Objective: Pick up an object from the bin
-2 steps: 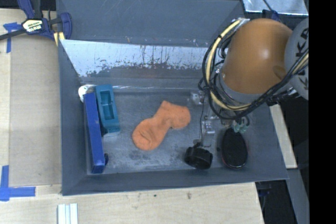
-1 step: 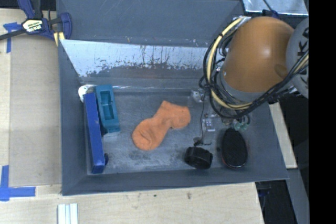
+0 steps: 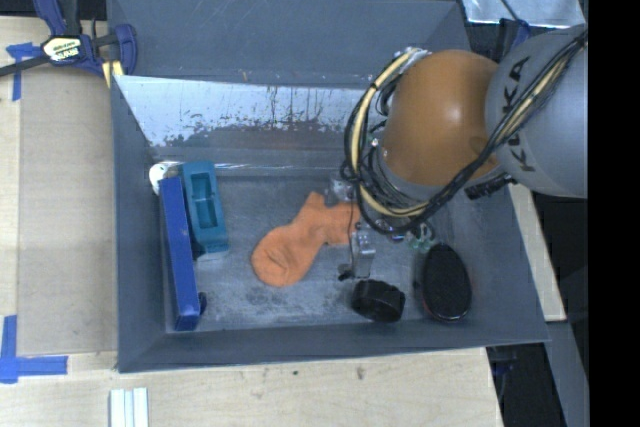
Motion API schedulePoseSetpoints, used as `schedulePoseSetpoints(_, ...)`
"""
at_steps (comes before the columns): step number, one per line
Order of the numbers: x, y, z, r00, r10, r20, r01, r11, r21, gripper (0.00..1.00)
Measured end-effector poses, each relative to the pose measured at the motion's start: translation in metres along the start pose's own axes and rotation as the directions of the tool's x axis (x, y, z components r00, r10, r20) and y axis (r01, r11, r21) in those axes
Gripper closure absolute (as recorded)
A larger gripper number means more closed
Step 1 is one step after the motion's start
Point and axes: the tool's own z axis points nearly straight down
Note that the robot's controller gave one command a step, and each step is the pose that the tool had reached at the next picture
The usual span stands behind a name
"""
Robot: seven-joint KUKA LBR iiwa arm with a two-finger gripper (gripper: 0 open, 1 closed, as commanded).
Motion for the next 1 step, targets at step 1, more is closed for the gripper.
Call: schedulePoseSetpoints(1, -0.0268, 0.0449, 0.0159, 0.997, -0.080, -0.013, 0.080, 0.997, -0.001, 0.00)
